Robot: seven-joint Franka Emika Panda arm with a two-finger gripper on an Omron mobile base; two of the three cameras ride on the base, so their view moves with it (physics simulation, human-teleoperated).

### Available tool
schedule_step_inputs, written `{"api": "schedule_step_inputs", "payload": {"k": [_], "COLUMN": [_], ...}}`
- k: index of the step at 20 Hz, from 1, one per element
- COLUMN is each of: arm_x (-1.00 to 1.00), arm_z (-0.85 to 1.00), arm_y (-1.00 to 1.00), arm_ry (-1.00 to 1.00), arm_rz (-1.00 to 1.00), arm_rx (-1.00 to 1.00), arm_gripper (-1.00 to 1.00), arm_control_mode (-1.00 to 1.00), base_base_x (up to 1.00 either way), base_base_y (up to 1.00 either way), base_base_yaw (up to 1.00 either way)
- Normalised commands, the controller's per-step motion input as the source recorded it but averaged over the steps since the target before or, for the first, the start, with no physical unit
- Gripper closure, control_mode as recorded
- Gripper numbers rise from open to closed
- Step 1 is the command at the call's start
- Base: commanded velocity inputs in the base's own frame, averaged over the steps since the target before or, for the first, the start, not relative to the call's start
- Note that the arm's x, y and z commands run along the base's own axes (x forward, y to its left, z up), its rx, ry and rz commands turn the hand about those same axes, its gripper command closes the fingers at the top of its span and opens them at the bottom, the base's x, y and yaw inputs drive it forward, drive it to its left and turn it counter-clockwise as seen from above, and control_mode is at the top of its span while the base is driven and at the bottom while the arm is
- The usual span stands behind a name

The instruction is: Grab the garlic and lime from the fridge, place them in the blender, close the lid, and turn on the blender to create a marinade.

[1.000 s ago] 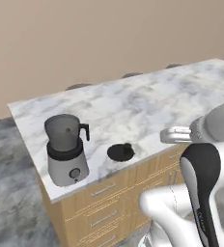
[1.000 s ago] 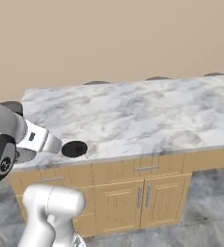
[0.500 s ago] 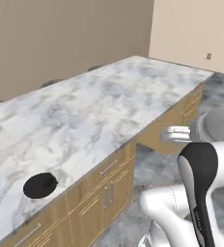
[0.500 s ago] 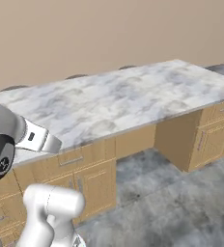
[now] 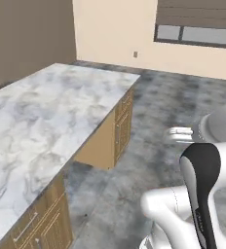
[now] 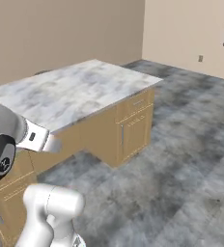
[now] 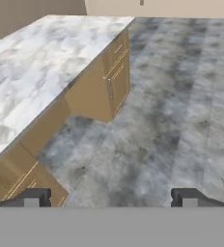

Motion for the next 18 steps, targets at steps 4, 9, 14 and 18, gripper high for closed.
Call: {"api": "schedule_step_inputs", "payload": {"k": [4, 9, 14, 18], "arm_x": [0.0, 0.0, 0.0, 0.0], "arm_z": [0.0, 0.0, 0.0, 0.0], "arm_y": [0.0, 0.0, 0.0, 0.0], "arm_ry": [0.0, 0.0, 0.0, 0.0], "arm_rz": [0.0, 0.0, 0.0, 0.0], "arm_rx": [0.0, 0.0, 0.0, 0.0], "arm_gripper": [-1.0, -1.0, -1.0, -1.0], "arm_control_mode": [1.0, 1.0, 1.0, 1.0], "base_base_x": [0.61, 0.66, 0.9, 1.0], "base_base_y": [-0.7, -0.59, -0.23, -0.19], "base_base_yaw": [-0.54, -0.52, -0.52, -0.47]}}
